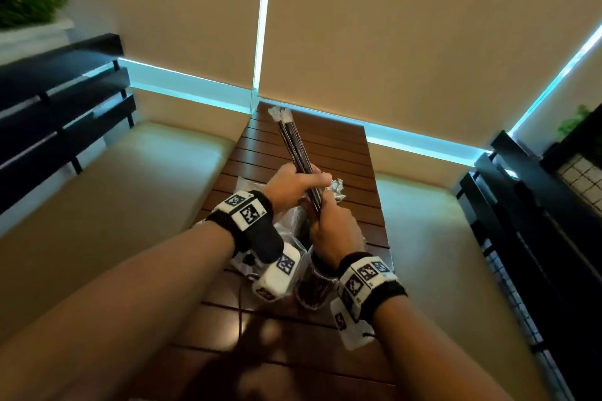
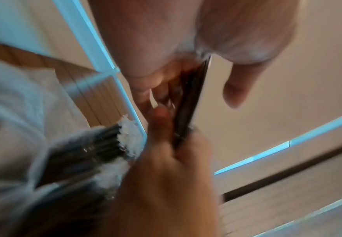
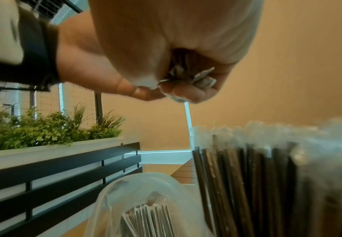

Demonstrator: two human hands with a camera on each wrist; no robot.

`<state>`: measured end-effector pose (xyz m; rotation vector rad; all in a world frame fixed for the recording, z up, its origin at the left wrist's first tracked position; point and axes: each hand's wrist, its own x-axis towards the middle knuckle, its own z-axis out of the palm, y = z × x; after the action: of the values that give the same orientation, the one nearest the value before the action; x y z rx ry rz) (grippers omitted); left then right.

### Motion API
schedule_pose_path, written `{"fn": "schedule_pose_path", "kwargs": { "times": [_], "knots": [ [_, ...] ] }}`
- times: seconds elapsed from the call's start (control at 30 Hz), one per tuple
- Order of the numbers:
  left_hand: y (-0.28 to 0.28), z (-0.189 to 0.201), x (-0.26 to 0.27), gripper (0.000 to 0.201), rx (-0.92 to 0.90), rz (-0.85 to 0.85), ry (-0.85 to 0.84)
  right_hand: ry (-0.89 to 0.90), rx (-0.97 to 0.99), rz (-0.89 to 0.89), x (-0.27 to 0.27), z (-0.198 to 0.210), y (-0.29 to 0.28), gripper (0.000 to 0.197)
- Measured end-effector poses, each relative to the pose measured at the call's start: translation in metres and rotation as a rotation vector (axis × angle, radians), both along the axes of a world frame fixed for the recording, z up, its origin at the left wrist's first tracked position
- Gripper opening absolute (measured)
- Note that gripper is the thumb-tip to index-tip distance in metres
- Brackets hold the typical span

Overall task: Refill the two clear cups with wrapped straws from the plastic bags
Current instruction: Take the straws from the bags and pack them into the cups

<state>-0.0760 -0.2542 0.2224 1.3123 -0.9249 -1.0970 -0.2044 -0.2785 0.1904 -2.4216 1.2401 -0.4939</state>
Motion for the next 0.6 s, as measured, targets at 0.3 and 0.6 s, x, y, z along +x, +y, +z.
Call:
{"fn": "schedule_pose_path", "kwargs": {
  "times": [0.3, 0.6],
  "knots": [
    [0.002, 0.025, 0.013, 0.041, -0.108, 0.327, -0.33, -0.272, -0.097, 0.259, 0.008, 0.043, -0.01, 0.021],
    [0.006, 0.012, -0.007, 0.041, -0.181, 0.147, -0.8, -0.446, -0.312, 0.18, 0.016, 0.106, -0.015, 0.026]
  ]
}}
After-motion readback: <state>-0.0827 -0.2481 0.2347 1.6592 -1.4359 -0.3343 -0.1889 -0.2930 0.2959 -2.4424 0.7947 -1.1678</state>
